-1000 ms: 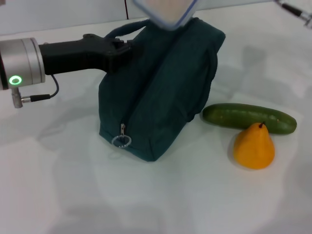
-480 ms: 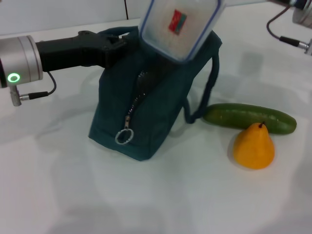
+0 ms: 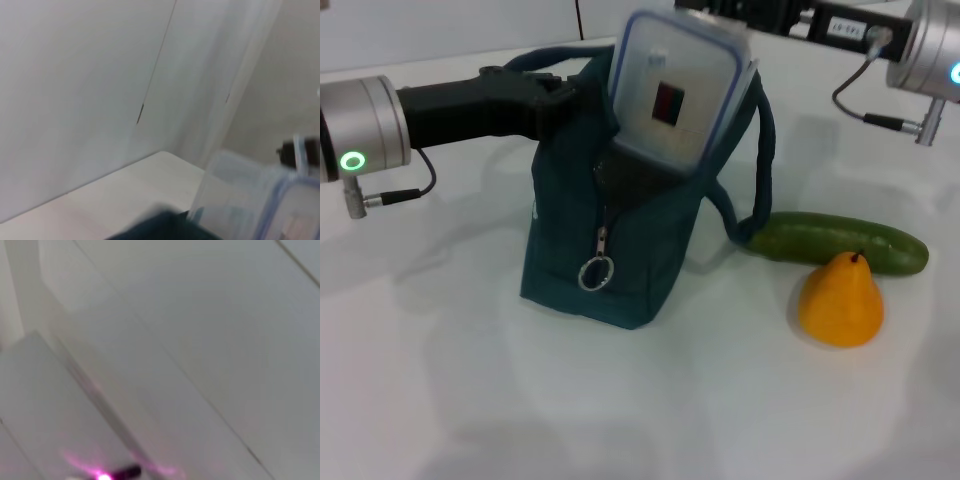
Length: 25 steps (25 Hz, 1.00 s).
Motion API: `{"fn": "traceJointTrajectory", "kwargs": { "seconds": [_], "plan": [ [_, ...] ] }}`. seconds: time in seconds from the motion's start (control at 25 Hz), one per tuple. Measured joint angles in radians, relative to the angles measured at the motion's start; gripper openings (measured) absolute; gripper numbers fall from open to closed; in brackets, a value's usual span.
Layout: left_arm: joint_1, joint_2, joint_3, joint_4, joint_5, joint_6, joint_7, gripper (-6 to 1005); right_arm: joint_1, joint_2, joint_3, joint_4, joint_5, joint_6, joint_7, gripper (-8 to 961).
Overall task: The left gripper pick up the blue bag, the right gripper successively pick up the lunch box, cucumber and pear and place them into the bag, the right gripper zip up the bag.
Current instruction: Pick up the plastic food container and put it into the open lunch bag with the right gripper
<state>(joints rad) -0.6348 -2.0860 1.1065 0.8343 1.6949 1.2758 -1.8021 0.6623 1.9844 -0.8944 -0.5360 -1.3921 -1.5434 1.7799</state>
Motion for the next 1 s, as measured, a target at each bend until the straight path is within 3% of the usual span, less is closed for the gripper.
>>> {"fn": "traceJointTrajectory", "kwargs": {
  "seconds": [0.24, 0.44, 0.68, 1.0],
  "plan": [
    [-0.001, -0.001, -0.002, -0.027, -0.024, 0.0, 0.038, 53, 0.002, 0.003, -0.002, -0.105, -0.172, 0.049, 0.032, 95],
    [-0.004, -0.003, 0.001, -0.042, -0.035, 0.0, 0.066, 53, 0.002, 0.006, -0.024, -0.108, -0.183, 0.072, 0.02, 95],
    [-0.004, -0.003, 0.001, -0.09, -0.081, 0.0, 0.128, 53, -0.004, 0.025, -0.026, -0.124, -0.176, 0.04, -0.052, 111],
    [-0.004, -0.005, 0.004, -0.108, -0.095, -0.001, 0.169, 53, 0.005, 0.023, -0.03, -0.138, -0.184, 0.053, -0.019, 170]
  ]
}}
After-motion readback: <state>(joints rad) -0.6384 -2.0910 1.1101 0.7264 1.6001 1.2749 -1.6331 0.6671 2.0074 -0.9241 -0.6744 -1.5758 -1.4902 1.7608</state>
